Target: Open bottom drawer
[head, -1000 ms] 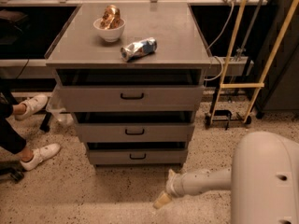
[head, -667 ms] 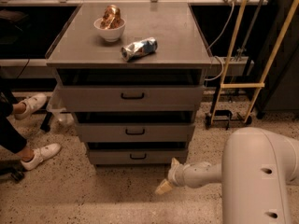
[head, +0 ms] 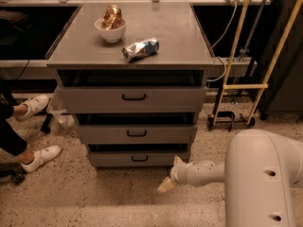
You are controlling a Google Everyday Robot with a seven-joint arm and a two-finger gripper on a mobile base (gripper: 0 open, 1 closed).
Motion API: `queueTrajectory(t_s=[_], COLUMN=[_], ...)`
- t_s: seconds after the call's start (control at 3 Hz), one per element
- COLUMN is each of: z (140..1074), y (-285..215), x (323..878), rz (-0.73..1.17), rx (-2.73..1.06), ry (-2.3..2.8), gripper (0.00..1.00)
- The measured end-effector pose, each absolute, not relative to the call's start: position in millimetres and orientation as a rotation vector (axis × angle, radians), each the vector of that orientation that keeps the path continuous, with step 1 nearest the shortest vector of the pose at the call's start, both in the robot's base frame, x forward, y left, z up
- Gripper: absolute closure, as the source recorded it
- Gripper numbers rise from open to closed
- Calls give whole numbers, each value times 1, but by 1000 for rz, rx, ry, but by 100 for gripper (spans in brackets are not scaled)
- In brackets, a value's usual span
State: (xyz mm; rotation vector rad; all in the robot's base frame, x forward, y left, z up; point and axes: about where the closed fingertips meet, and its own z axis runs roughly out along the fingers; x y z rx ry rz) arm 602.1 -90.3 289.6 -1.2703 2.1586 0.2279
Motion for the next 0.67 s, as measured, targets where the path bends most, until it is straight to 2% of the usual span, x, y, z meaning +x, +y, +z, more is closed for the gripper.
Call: queueTrajectory(t_s=[0.33, 0.67], z=[275, 241], y=[-91, -90], x=[620, 659], rz=[180, 40], rx=[-1259, -1252], ry=[2174, 2159], gripper=[0, 0])
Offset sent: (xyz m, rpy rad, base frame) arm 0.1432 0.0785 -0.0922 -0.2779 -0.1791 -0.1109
